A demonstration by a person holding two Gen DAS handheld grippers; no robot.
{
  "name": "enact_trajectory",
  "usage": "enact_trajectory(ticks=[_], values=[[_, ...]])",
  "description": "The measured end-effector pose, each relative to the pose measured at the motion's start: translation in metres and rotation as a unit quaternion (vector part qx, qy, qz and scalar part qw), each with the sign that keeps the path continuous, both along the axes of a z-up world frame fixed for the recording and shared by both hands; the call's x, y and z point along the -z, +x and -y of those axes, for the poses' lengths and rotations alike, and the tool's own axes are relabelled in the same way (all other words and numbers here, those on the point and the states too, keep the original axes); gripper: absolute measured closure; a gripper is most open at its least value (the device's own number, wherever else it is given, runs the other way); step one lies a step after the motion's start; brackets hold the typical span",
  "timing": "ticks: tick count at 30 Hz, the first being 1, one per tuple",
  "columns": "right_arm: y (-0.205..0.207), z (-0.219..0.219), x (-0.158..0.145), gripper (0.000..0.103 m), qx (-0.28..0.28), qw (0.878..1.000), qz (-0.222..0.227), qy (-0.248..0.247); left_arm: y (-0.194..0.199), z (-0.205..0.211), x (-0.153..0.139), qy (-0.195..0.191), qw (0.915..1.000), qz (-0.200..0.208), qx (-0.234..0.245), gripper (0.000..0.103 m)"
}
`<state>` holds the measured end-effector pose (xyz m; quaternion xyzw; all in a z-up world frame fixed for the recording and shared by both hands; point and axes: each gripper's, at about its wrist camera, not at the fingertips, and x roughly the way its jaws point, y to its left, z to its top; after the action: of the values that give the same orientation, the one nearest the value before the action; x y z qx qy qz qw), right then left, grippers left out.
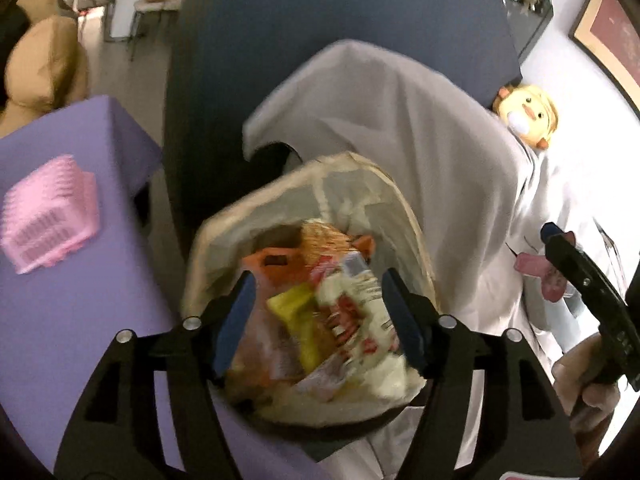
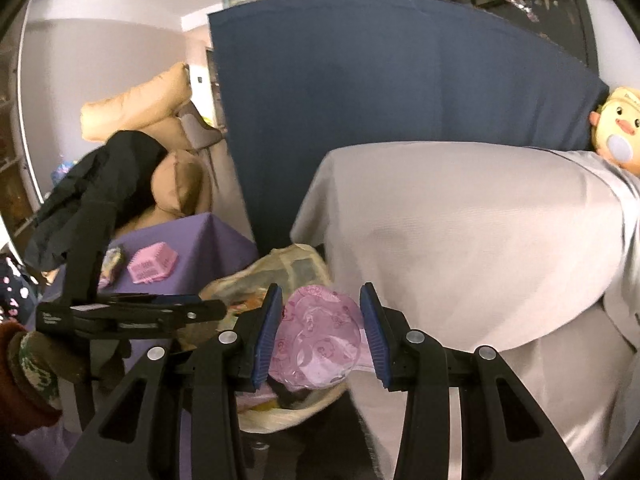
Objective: Collect trash
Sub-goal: 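Carry both wrappers over the trash bag and open both tools to drop them, then move both tools back over the table toward the remaining packs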
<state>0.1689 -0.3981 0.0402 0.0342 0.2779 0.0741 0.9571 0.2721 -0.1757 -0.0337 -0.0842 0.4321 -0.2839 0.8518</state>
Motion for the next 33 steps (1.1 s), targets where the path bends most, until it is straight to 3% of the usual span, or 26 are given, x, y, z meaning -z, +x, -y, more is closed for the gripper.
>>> enact_trajectory(ticks=[4,7,11,15,18,22,28,29,31,33], values=[[0.006,-0.032,-0.005,0.064,-0.053,0.999,0.003,0.005,-0.016,-0.042,-0.013,-0.006,0.9992,0.019,-0.034,0.041],[0.032,-0.056,0.005,0.064,-0.086,0.996,-0.021,0.01,-0.032,-0.069,-0.018,-0.006,0.9985,0.032,-0.045,0.04],[0.075,-0.069,0.044,0.064,-0.088,0.993,-0.074,0.005,-0.05,-0.105,-0.019,0.019,0.9963,0.044,-0.072,0.04],[0.1,-0.08,0.095,0.064,-0.072,0.988,-0.127,-0.053,-0.066,-0.153,-0.022,0.013,0.9924,0.045,-0.113,0.04],[0.106,-0.083,0.122,0.064,-0.067,0.982,-0.162,-0.067,-0.077,-0.191,-0.023,0.009,0.987,0.049,-0.153,0.04],[0.111,-0.082,0.13,0.064,-0.065,0.977,-0.188,-0.077,-0.086,-0.23,-0.02,-0.01,0.9803,0.044,-0.192,0.039],[0.117,-0.091,0.125,0.063,-0.073,0.97,-0.222,-0.067,-0.088,-0.249,-0.014,-0.041,0.9756,0.036,-0.213,0.039],[0.118,-0.091,0.124,0.06,-0.075,0.969,-0.228,-0.06,-0.09,-0.253,-0.013,-0.043,0.9755,0.036,-0.213,0.039],[0.115,-0.093,0.119,0.039,-0.069,0.969,-0.232,-0.056,-0.094,-0.259,-0.013,-0.048,0.9748,0.038,-0.214,0.039],[0.111,-0.096,0.108,0.039,-0.064,0.969,-0.23,-0.056,-0.097,-0.266,-0.013,-0.054,0.9734,0.042,-0.218,0.039]])
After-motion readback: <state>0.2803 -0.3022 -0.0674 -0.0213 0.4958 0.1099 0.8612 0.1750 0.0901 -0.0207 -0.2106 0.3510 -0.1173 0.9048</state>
